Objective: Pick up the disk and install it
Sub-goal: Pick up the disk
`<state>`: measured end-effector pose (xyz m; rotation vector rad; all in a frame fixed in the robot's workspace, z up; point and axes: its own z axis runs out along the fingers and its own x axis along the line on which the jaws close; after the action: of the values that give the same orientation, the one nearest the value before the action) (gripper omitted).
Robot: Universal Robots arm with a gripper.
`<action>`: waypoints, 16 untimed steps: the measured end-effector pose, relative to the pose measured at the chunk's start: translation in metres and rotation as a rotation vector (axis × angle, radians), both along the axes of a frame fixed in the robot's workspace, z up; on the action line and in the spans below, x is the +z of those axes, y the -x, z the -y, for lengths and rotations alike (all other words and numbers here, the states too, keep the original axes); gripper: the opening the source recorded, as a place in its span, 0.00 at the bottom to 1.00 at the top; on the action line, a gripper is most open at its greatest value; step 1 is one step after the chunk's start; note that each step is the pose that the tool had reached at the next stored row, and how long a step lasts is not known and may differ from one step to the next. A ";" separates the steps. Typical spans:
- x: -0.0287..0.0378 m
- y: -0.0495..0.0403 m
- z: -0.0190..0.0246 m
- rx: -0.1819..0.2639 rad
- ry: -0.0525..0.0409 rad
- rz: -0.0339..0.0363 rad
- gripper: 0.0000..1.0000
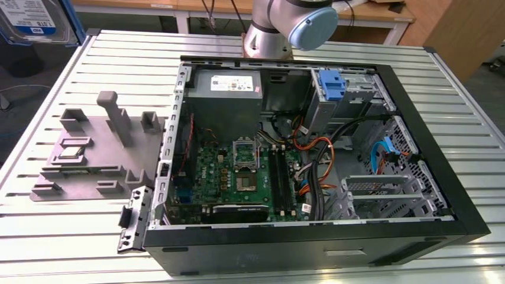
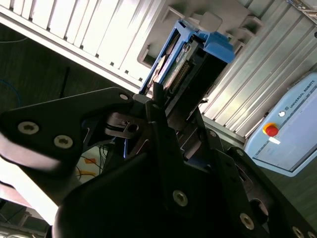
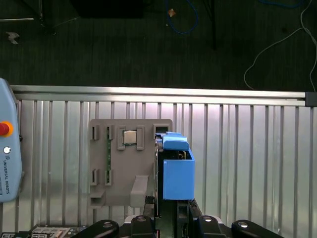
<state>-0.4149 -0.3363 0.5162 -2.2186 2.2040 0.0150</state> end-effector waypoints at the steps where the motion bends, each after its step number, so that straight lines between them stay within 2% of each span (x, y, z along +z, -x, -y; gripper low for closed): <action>1: 0.0002 0.0000 0.0000 0.000 0.0000 0.0000 0.35; 10: 0.0006 0.0000 0.0000 0.000 0.0000 -0.0001 0.35; 16: 0.0062 0.0000 0.0000 0.000 0.0000 0.0001 0.35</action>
<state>-0.4149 -0.3363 0.5224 -2.2186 2.2039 0.0149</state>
